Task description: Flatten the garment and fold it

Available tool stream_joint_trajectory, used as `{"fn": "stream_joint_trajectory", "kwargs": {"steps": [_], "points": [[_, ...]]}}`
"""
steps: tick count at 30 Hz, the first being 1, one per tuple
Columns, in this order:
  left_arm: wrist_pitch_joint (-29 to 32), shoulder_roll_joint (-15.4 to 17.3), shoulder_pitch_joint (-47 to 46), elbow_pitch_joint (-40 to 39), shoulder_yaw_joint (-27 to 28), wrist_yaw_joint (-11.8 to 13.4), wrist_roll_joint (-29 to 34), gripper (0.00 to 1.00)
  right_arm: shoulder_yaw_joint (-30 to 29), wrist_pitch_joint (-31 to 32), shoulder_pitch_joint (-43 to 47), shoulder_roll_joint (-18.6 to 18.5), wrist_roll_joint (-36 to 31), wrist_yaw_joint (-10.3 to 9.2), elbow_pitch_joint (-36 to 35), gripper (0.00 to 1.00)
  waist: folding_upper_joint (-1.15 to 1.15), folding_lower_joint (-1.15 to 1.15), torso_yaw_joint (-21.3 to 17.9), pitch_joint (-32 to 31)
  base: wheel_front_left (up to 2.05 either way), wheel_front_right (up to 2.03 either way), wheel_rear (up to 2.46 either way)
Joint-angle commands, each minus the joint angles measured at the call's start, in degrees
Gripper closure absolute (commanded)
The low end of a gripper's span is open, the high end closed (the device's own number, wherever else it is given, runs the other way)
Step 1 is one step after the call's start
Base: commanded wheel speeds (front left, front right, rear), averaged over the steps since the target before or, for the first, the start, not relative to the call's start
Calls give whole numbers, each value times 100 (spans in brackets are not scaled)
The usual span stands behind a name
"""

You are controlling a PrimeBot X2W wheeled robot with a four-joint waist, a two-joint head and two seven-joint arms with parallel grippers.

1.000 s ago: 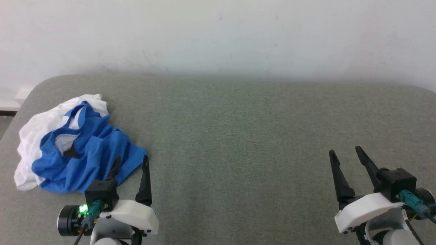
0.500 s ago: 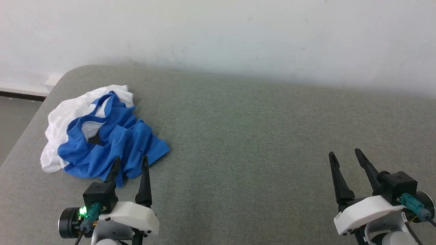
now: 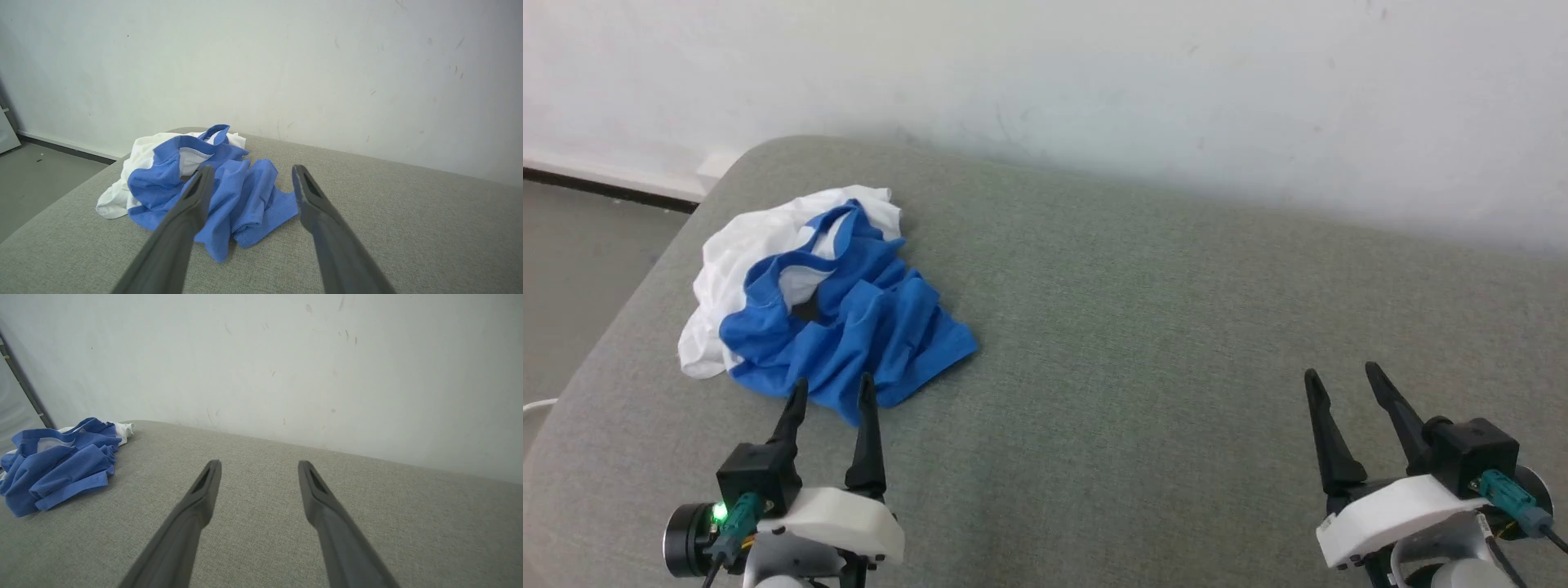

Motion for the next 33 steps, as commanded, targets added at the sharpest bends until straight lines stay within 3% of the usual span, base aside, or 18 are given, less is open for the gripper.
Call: {"fn": "stream_joint_trajectory", "kwargs": {"steps": [1,33], "points": [[-55,-6,116,31,-5,39,-43,0,-4,-56,59,11,60,-7,27,0,0,0,78,-1,0,0,0],[-439,-9,177,256,-104,170,-337,0,172,-439,117,18,348,-10,392,0,0,0,996,-48,0,0,0]]}}
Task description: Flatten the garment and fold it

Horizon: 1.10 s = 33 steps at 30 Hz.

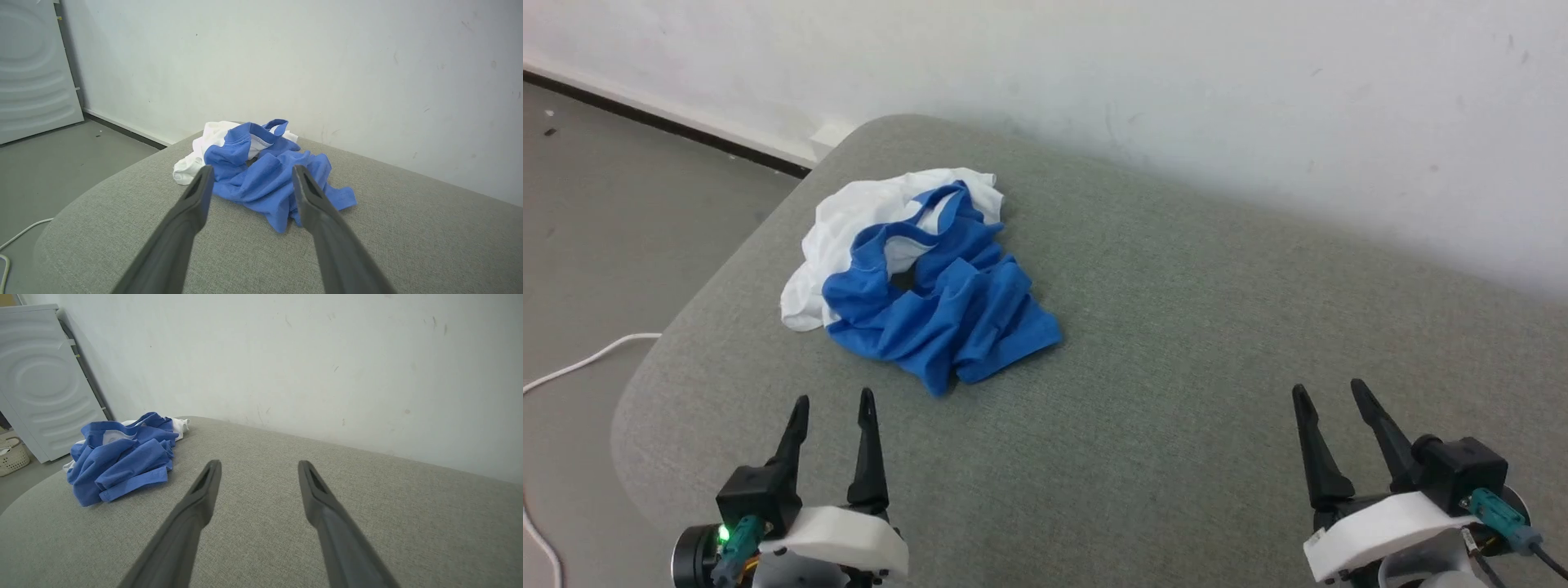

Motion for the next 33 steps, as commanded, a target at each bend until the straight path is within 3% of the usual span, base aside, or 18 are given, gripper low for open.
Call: {"fn": "stream_joint_trajectory", "kwargs": {"steps": [1,24,33], "points": [[-58,-10,64,27,-25,64,-47,0,6,-68,81,16,61,-10,31,0,0,0,70,6,0,0,0],[-334,-12,111,175,-85,191,-264,0,84,-343,92,20,286,-12,304,0,0,0,647,-35,0,0,0],[-340,-12,106,200,-73,174,-256,0,68,-349,95,21,265,-12,311,0,0,0,626,-27,0,0,0]]}}
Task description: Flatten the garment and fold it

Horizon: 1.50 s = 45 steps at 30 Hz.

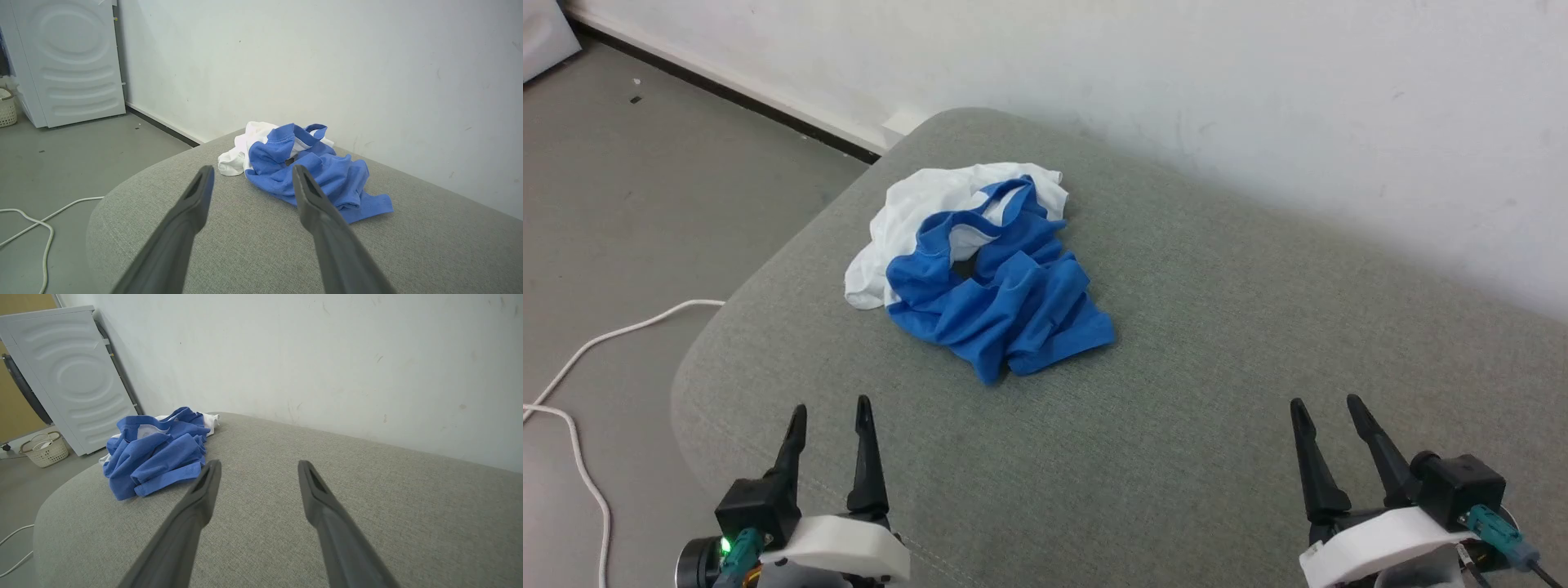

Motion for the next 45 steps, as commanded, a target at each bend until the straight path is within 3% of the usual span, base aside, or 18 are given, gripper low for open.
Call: {"fn": "stream_joint_trajectory", "kwargs": {"steps": [1,12,18,21,27,34,38,45], "points": [[-30,-12,81,8,-3,33,-57,0,-5,-29,36,17,6,-12,6,0,0,0,-12,9,0,0,0],[-30,-12,29,68,-2,5,-50,0,-40,-29,-9,17,-72,-12,-12,0,0,0,-48,56,0,0,0],[-30,119,-807,400,48,-344,-32,0,-52,-29,-116,17,-177,-12,-44,0,0,0,-124,286,0,0,0],[52,158,-1443,814,146,-580,-312,0,-56,-29,-221,17,-274,-12,-55,0,0,0,-250,480,0,0,0],[986,234,-2786,1787,465,-948,-1222,0,-141,-29,-483,17,-533,-12,-119,0,0,0,-620,1033,0,0,0],[2404,527,-3770,2570,754,-1120,-2117,0,-233,80,-801,17,-777,-12,-301,0,0,0,-1147,1823,0,0,0],[2802,783,-4058,2790,855,-1092,-2268,0,-300,137,-890,17,-856,-12,-407,0,0,0,-1379,2167,0,0,0],[3424,936,-4317,3191,774,-784,-2234,0,-399,206,-976,17,-946,-12,-580,0,0,0,-1589,2522,0,0,0]]}}
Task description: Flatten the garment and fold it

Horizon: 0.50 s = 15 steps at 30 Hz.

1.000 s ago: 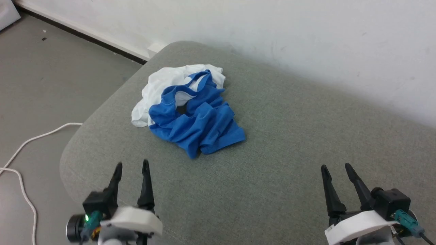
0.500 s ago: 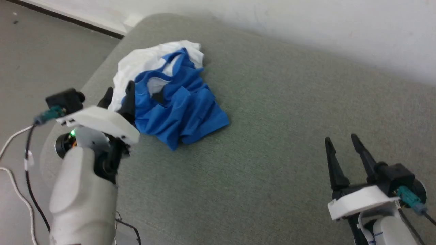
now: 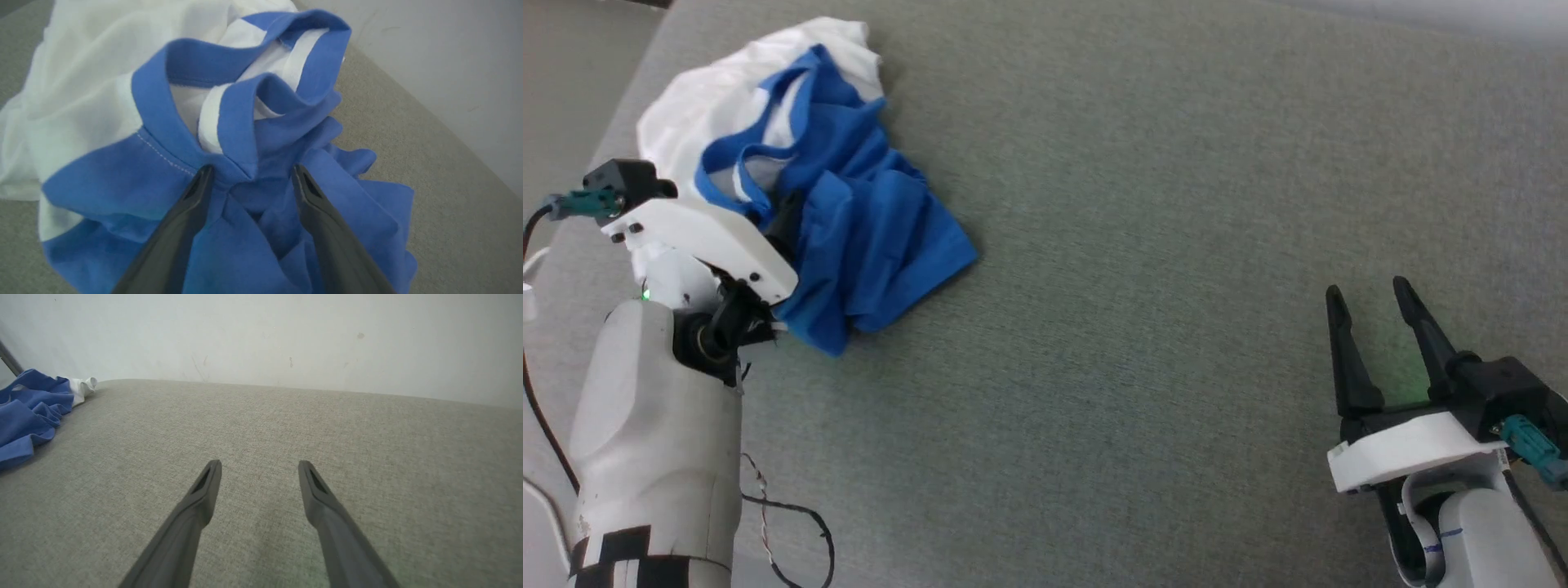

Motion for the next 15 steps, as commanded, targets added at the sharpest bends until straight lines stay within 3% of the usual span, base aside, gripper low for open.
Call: {"fn": "stream_joint_trajectory", "kwargs": {"steps": [1,8,9,10,11,15], "points": [[36,-6,-99,40,16,81,-12,0,-14,5,-128,5,-35,-11,-55,0,0,-2,-352,392,0,0,0],[201,104,-334,86,-163,286,185,0,61,13,-270,5,-2,-11,-79,0,0,-2,-490,526,0,0,0],[132,176,-350,74,-198,351,287,15,75,3,-289,5,21,-11,-66,0,0,-2,-518,527,0,0,0],[80,231,-348,71,-234,397,370,85,92,-8,-306,5,44,-11,-47,0,0,-2,-548,518,0,0,0],[8,249,-348,61,-211,448,383,100,102,-20,-319,5,65,-11,-28,0,0,-2,-572,511,0,0,0],[-159,253,-318,34,-140,517,346,100,95,-67,-322,5,120,-11,57,0,0,-2,-623,453,0,0,0]]}}
